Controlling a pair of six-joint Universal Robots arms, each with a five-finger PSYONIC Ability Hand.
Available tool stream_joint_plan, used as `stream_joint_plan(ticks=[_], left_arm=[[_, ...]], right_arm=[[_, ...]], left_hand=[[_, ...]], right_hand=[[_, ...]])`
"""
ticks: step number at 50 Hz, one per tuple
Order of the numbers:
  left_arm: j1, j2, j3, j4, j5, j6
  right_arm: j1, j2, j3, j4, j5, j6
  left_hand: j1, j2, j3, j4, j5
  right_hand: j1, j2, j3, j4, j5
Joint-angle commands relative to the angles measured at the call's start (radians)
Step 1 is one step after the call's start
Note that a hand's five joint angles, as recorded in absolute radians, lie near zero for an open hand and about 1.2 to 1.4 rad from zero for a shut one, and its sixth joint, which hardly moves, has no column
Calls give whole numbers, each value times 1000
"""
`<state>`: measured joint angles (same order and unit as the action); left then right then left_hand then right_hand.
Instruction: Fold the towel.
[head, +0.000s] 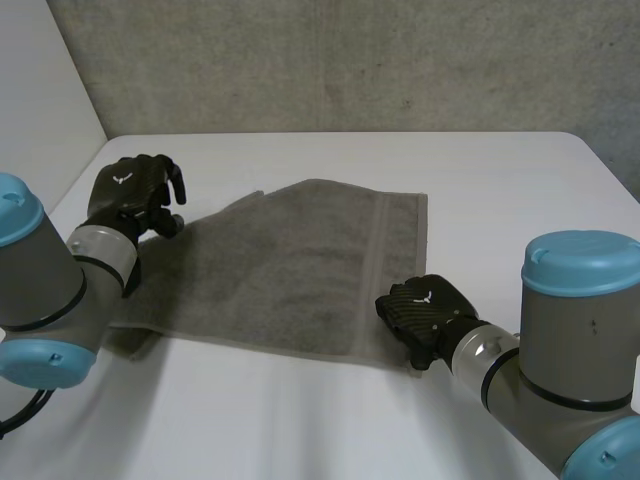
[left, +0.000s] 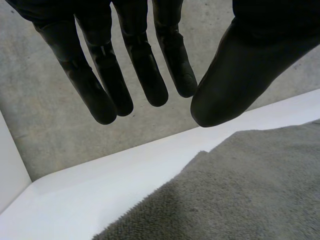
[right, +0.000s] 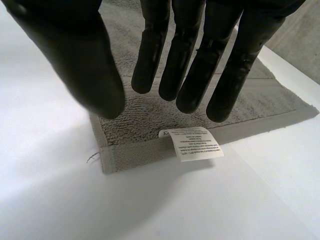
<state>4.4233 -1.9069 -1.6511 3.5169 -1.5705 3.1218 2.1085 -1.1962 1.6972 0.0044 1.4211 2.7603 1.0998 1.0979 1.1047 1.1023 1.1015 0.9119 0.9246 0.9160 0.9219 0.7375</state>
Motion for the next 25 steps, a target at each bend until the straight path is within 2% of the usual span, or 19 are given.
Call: stream_joint_plan(ticks=[1,13,25], left_arm=[[62,2,13,-36,6,3],[96,25,37,-171,20,61],[140,54,-23,-180,67,118]], right_arm=[[1,6,35,-44,2,7],[5,10,73,-129,-8,22],[4,44,58,-179,-41,68]], left_hand=[[-302,-300,-307,-304,-478],[-484,-482,-489,-487,-660],[-510,-509,-515,-513,-687]], right_hand=[[-122,-134,-126,-132,-122],[-348,-361,-352,-358,-348],[-348,-361,-352,-358,-348]])
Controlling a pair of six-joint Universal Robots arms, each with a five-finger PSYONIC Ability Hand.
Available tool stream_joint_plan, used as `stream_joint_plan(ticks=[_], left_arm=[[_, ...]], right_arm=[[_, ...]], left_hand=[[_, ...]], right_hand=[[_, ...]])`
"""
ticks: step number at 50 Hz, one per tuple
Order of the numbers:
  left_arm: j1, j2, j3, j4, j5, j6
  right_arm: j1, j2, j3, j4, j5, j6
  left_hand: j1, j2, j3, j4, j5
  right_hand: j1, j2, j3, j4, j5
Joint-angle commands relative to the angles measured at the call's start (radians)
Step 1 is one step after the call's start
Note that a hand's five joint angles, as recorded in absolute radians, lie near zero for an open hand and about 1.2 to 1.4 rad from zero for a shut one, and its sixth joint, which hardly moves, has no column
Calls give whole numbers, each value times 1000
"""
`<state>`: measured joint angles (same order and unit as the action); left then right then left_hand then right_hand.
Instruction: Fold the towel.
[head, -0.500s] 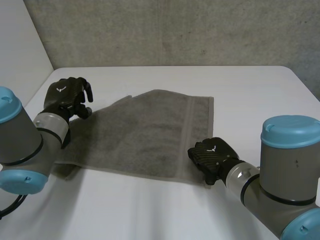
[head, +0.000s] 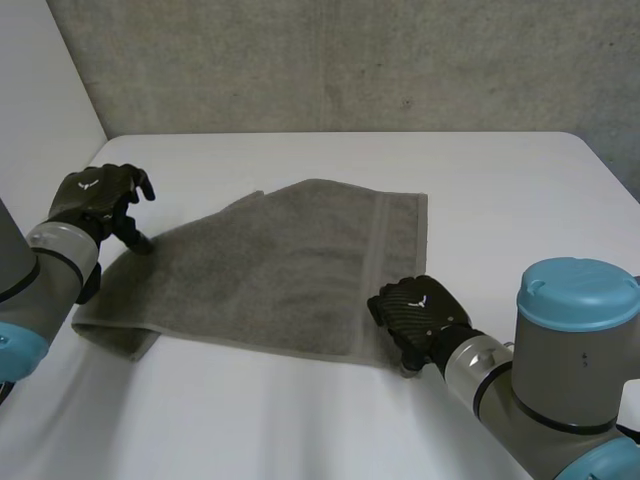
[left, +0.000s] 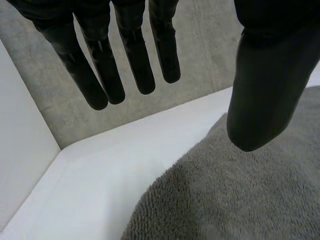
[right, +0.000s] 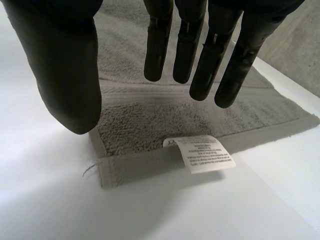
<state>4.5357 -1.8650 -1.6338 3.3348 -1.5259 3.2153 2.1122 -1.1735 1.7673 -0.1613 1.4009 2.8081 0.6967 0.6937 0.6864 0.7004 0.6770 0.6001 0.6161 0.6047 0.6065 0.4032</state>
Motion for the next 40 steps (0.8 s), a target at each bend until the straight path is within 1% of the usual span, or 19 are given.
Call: stream_joint_plan(ticks=[1,9,18,32,40], left_arm=[[32,12,-46,2,23,24],[39,10,-64,8,23,23],[39,10,-69,11,23,23],[39,12,-74,17,23,23],[39,12,-77,17,23,23]], right_arm=[[0,31,-12,-14,-31,25],[3,67,-17,-15,-48,34],[2,75,-22,-43,-48,57],[2,149,-68,-44,-39,48],[-3,152,-74,-47,-34,40]], left_hand=[[-107,-104,-97,-111,-262],[-107,-104,-97,-111,-262],[-107,-104,-97,-111,-262],[-107,-104,-97,-111,-262],[-107,-104,-97,-111,-262]], right_hand=[[-39,-55,-44,-46,-17],[-42,-58,-47,-49,-20],[-57,-73,-62,-63,-35],[-34,-50,-38,-40,-11],[-1,-17,-6,-8,21]])
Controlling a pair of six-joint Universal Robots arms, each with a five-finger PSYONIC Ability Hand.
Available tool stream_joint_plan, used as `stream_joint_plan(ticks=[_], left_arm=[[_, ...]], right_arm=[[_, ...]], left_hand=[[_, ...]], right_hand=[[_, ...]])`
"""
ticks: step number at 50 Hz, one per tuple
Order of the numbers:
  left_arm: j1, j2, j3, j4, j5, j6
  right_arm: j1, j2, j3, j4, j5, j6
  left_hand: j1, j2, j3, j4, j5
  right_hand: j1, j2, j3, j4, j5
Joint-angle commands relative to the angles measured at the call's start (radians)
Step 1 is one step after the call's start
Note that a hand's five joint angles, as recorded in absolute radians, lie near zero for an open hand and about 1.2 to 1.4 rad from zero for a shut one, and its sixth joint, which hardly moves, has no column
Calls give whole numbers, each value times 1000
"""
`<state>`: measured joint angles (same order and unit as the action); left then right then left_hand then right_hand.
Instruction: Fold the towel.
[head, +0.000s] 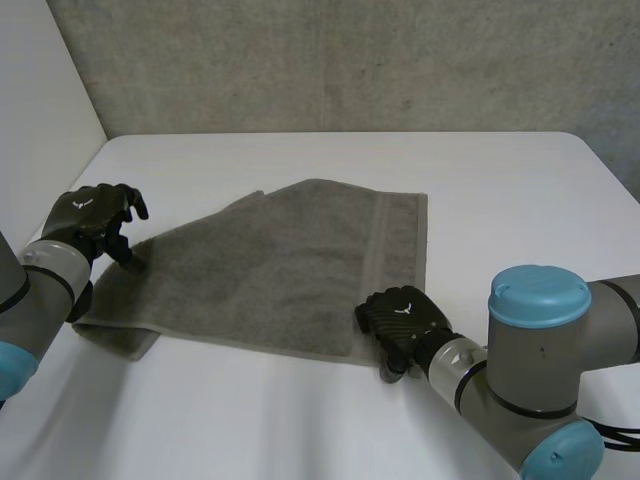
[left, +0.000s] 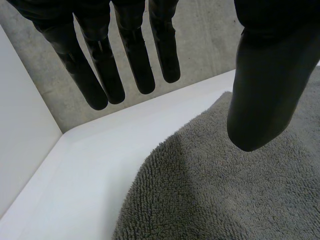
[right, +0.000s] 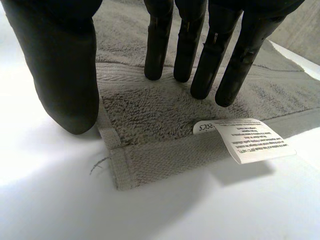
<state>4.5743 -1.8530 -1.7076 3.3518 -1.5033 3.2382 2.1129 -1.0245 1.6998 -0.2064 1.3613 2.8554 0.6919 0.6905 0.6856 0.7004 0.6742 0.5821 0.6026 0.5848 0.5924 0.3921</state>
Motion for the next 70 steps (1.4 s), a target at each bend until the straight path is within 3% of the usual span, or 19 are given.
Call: stream_joint_plan(ticks=[1,31,49,52,59,64,70], left_arm=[[-2,0,-4,0,0,0],[-2,2,-6,0,0,0],[0,2,-6,0,0,0],[0,2,-6,0,0,0],[0,2,-4,0,0,0],[0,2,-4,0,0,0],[-2,2,-4,0,0,0]], right_arm=[[-4,4,-11,-1,7,-7],[-14,12,-55,-1,12,-31],[-13,29,-63,15,1,-59],[-14,29,-65,15,1,-56],[-34,11,-63,4,30,-50],[-108,-29,-55,-24,142,-47],[-108,-29,-49,-16,131,-54]], left_hand=[[-103,-101,-96,-111,-259],[-103,-101,-96,-111,-259],[-103,-101,-96,-111,-259],[-103,-101,-96,-111,-259],[-103,-101,-96,-111,-259],[-103,-101,-96,-111,-259],[-103,-101,-96,-111,-259]], right_hand=[[20,-1,17,9,35],[108,87,105,97,123],[483,463,480,473,499],[811,790,808,800,826],[814,794,811,804,830],[814,794,811,804,830],[814,794,811,804,830]])
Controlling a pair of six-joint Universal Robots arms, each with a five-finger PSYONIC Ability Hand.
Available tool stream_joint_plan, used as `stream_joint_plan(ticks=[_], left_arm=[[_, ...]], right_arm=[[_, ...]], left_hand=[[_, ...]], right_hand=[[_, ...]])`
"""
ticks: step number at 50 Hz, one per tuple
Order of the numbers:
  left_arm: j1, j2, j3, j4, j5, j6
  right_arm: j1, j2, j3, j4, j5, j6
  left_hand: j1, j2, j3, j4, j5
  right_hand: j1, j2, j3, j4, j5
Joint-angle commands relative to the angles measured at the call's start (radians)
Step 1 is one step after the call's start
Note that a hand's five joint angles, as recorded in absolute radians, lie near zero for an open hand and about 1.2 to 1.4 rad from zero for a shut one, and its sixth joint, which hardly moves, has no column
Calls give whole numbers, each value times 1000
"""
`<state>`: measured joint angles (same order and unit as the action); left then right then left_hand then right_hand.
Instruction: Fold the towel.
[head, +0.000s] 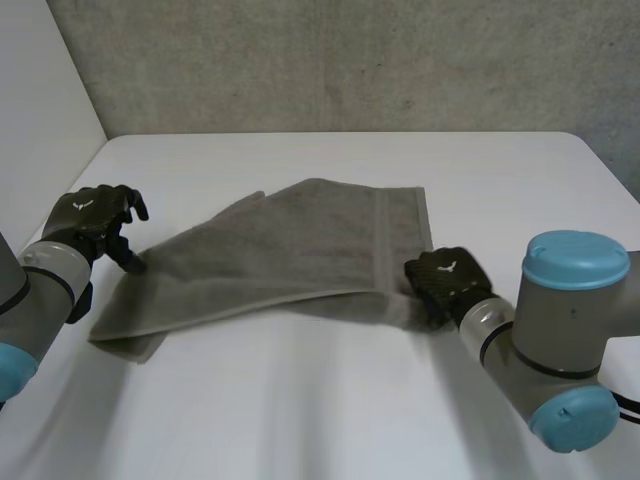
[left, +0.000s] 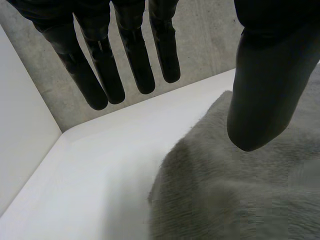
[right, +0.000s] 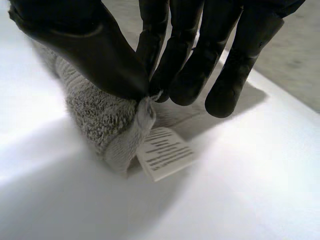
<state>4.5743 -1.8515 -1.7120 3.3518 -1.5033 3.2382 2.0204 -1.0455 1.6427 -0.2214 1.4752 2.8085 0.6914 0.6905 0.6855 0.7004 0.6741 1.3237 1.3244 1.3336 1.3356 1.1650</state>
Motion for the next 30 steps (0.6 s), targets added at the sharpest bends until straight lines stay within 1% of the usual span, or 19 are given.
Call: stream_joint_plan(ticks=[1,8,9,10,11,12,13,16,20,27,30], left_arm=[[-2,0,0,0,0,0],[-2,0,-1,0,0,0],[-2,0,-3,0,0,2],[-2,0,-3,0,0,2],[-2,0,-3,0,0,2],[-2,0,-3,0,0,0],[-2,0,-3,0,0,0],[-2,0,-5,0,0,0],[-2,0,-5,0,0,0],[-2,-2,-5,0,0,0],[-2,0,-5,0,0,0]], right_arm=[[-15,-8,8,-1,17,-7],[1,-8,8,23,-1,-7],[6,-7,8,31,-3,-9],[6,-7,8,31,-3,-9],[9,-4,9,37,-6,-9],[9,-4,9,43,-7,-9],[9,-4,9,43,-7,-9],[4,-7,19,51,-9,-9],[3,-13,32,50,-15,-7],[1,-13,46,53,-18,-9],[3,-13,51,53,-18,-9]], left_hand=[[-102,-101,-96,-111,-259],[-102,-101,-96,-111,-259],[-102,-101,-96,-111,-259],[-102,-101,-96,-111,-259],[-102,-101,-96,-111,-259],[-102,-101,-96,-111,-259],[-102,-101,-96,-111,-259],[-102,-101,-96,-111,-259],[-102,-101,-96,-111,-259],[-102,-101,-96,-111,-259],[-102,-101,-96,-111,-259]], right_hand=[[73,72,63,61,57],[47,47,37,36,32],[-226,-227,-236,-238,-242],[-229,-229,-239,-241,-245],[-418,-418,-428,-430,-434],[-463,-464,-473,-475,-479],[-464,-464,-474,-476,-479],[-560,-561,-570,-572,-576],[-587,-588,-597,-599,-603],[-704,-705,-714,-716,-720],[-710,-711,-720,-722,-726]])
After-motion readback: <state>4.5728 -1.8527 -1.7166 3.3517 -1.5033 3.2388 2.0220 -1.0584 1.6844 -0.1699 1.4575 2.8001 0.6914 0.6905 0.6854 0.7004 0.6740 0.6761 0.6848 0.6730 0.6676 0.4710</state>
